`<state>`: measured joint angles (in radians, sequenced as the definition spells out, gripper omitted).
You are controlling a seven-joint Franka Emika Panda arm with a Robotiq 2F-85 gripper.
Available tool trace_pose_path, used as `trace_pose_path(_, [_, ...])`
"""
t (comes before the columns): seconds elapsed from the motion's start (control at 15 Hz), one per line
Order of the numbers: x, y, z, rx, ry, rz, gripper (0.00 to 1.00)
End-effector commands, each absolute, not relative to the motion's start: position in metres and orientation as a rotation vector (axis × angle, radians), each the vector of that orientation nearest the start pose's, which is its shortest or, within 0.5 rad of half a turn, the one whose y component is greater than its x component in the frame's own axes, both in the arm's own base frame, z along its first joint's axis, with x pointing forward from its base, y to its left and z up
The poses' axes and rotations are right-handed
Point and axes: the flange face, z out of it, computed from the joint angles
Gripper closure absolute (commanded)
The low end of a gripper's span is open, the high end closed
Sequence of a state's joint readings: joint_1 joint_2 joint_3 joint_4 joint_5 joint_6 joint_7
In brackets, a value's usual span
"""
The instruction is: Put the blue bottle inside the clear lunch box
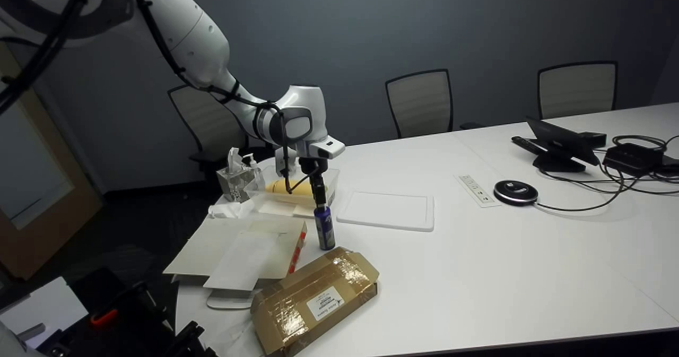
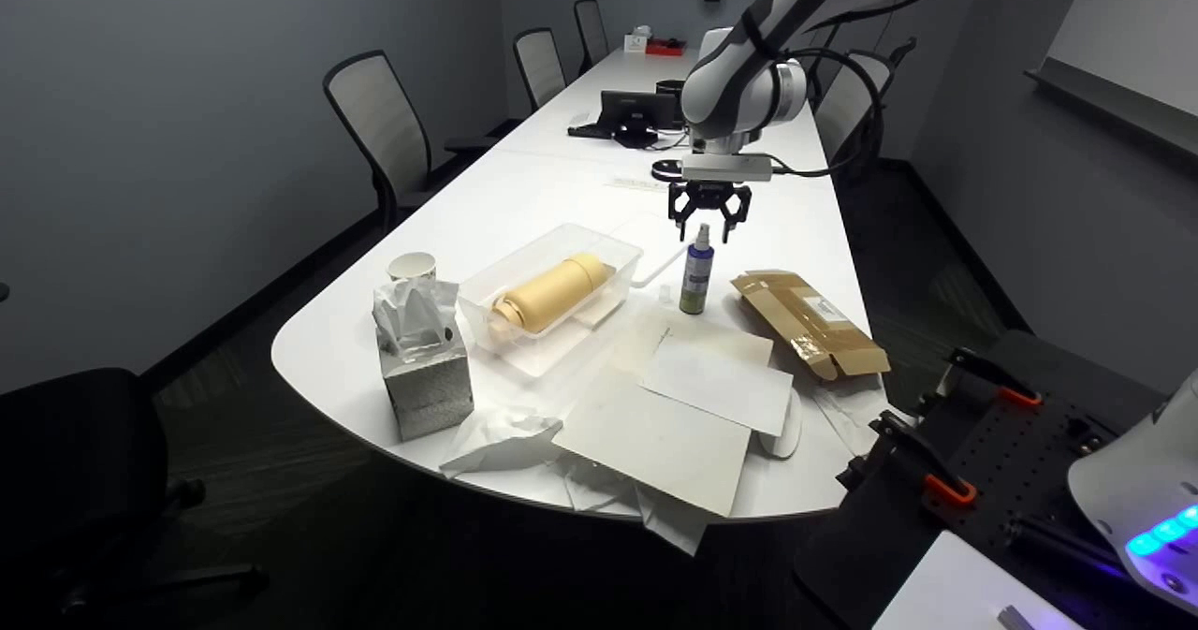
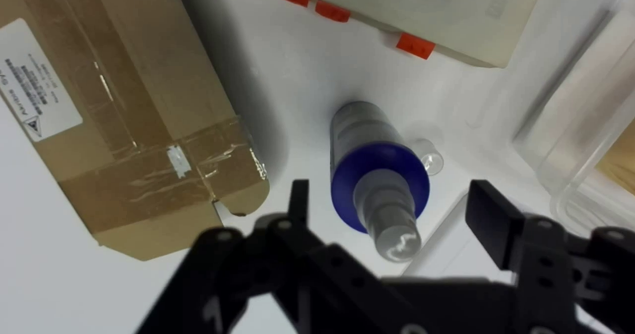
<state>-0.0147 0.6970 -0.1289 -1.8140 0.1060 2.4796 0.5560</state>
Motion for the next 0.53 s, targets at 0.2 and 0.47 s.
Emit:
trace_pose_path(0.2, [0.6392,-0.0873,0.1513,-2.949,1.187,-0.002,0.73])
trace_pose_path(0.47, [0.6417,-0.0877,0.1526,-2.964,1.177,-0.029,0.93])
